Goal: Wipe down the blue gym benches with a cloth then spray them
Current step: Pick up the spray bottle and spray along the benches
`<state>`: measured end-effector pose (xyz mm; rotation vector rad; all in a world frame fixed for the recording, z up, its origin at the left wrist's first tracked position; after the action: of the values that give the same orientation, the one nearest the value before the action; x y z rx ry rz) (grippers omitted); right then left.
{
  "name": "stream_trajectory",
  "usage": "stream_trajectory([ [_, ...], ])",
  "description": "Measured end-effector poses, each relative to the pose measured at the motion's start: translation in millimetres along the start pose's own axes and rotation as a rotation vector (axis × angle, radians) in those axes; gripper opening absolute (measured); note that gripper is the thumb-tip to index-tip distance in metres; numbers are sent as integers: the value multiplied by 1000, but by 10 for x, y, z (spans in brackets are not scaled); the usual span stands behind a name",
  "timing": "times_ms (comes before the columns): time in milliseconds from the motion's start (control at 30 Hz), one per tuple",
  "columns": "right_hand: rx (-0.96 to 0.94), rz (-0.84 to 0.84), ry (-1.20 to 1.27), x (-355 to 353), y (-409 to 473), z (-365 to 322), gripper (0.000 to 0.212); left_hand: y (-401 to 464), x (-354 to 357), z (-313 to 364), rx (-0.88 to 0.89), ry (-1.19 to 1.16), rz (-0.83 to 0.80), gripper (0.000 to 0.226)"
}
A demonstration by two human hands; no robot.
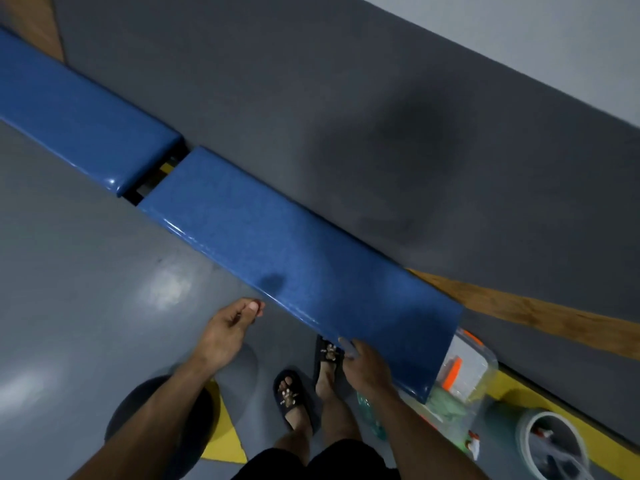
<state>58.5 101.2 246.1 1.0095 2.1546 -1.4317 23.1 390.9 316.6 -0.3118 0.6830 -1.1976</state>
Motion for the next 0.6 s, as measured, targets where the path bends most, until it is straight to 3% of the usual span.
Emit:
stream_trajectory([
  [100,6,25,5,-153,186,-36,34,81,-96,65,-16,19,25,23],
  [267,10,149,112,-739,609,-52,13,270,-171,302,-23,57,52,21],
  [367,-12,206,157,-1150,896,-75,12,390,-137,497,-32,30,58,26],
  [600,-52,231,7,-1572,1314,-204,6,644,-106,704,-41,-7,89,34],
])
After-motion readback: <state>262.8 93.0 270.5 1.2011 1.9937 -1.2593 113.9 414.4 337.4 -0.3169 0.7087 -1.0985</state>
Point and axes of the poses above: each hand's wrist, its own y-axis towards the middle knuckle, its own x-axis out of the palm, z = x × y, the point moved 7 cm from there along y, towards the middle knuckle, and after that the axes turned 9 degrees about -x, right-handed, at the moved point
